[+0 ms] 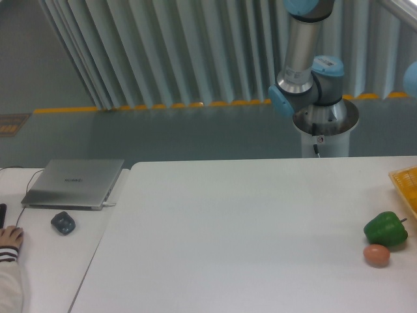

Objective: Place the yellow pepper in a basket

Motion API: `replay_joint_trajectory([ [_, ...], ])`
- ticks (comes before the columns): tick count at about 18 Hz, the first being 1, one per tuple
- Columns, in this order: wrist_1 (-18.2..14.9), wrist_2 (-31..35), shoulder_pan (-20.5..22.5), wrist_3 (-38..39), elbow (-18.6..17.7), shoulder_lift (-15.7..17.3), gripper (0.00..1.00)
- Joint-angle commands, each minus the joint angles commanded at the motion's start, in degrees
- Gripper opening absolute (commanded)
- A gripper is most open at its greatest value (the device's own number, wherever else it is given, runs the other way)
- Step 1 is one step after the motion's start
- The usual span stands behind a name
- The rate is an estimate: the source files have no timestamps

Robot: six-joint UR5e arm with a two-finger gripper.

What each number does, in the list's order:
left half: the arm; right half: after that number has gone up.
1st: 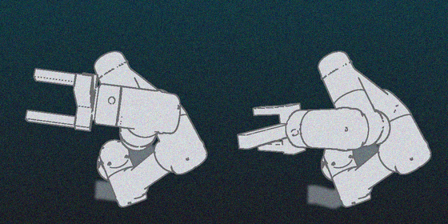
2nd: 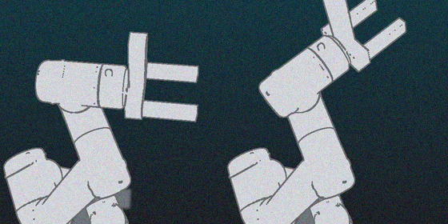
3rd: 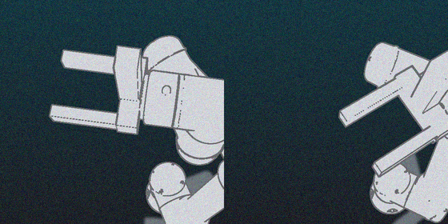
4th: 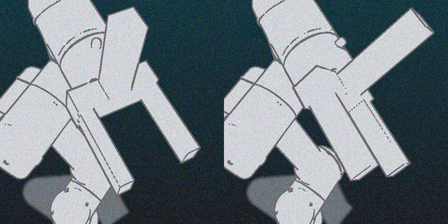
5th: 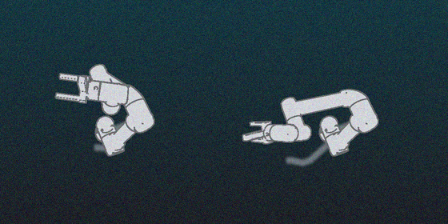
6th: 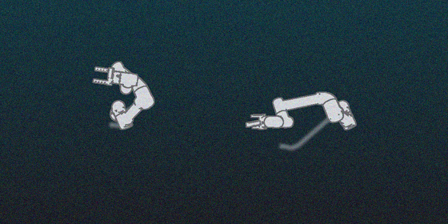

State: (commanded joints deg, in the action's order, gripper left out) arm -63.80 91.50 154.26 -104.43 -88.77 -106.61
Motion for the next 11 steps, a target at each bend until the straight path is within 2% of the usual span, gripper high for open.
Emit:
replay_joint_trajectory([
  [1, -1.1, -0.3, -1.6, 2.6, 0.3, 0.0, 1.0],
  [3, -5.9, -1.9, -4.0, 7.2, 2.2, 0.1, 1.0],
  [5, -10.3, -4.0, -4.8, 8.8, 3.3, 0.3, 1.0],
  [9, -11.8, -4.5, -7.0, 9.1, 2.5, 2.2, 1.0],
  [11, -15.0, -4.5, -8.1, 9.1, 2.0, 3.0, 1.0],
])
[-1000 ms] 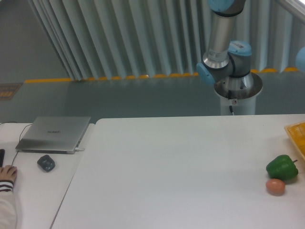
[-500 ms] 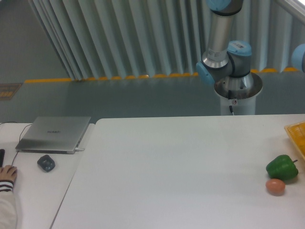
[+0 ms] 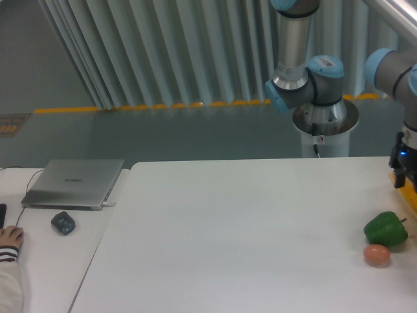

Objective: Place the yellow pepper in a basket

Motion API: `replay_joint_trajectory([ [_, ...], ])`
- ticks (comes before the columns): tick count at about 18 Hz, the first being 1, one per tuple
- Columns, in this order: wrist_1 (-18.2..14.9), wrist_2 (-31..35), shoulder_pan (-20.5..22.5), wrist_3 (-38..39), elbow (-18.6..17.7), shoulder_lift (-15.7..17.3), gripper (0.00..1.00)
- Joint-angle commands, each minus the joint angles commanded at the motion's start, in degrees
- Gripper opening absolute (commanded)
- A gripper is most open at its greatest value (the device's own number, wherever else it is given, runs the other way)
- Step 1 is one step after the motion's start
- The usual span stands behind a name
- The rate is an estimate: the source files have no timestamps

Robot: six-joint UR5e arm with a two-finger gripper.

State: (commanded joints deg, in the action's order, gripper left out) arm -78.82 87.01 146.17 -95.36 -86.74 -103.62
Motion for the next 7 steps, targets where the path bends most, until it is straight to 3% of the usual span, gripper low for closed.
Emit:
replay_joint_trajectory([
  [7, -0.8, 0.3, -4.0, 6.1, -2.4, 1.9, 1.0],
])
